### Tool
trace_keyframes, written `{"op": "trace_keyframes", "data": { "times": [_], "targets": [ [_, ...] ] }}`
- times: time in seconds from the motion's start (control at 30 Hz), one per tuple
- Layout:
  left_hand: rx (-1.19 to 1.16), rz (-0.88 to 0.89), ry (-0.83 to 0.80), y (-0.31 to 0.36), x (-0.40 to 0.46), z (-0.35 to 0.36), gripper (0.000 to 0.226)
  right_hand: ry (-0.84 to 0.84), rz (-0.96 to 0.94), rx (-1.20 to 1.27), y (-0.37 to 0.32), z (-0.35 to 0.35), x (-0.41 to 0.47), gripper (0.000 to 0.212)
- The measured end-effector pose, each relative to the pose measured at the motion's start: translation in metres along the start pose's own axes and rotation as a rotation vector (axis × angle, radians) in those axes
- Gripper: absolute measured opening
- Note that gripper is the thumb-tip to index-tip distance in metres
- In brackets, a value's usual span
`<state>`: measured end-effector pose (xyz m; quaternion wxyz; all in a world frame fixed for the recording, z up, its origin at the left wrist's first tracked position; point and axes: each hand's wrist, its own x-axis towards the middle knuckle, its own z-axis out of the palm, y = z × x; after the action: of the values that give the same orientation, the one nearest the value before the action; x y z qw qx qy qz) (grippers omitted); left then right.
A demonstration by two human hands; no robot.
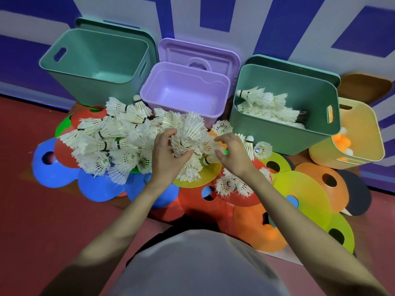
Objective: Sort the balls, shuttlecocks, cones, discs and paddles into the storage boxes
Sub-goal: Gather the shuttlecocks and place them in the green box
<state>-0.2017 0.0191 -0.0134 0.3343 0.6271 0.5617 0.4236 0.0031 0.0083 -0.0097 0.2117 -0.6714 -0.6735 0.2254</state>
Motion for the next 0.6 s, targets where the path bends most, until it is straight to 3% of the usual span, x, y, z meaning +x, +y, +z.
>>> {"op": "trace_keyframes", "data": {
  "times": [0.07,0.2,0.33,0.5,0.6],
  "targets": [
    [0.0,-0.008,-0.002,0.001,-0.001,0.001,0.061,-0.098,0.01,-0.098,0.002,0.012,0.004,0.037],
    [-0.004,-0.013,-0.018,0.004,0.0,0.001,0.061,-0.087,0.006,-0.237,0.001,0.026,0.014,0.036],
    [-0.013,-0.009,-0.03,0.005,0.0,0.001,0.061,-0.072,0.023,-0.246,0.004,0.027,0.024,0.017],
    [0.005,0.006,-0.042,0.009,-0.001,-0.001,0.061,0.09,0.001,-0.107,0.005,0.017,0.023,0.011],
    [0.04,0.017,-0.056,0.012,0.0,0.001,0.061,0.288,0.024,0.028,0.001,0.0,0.01,0.011]
  ]
}}
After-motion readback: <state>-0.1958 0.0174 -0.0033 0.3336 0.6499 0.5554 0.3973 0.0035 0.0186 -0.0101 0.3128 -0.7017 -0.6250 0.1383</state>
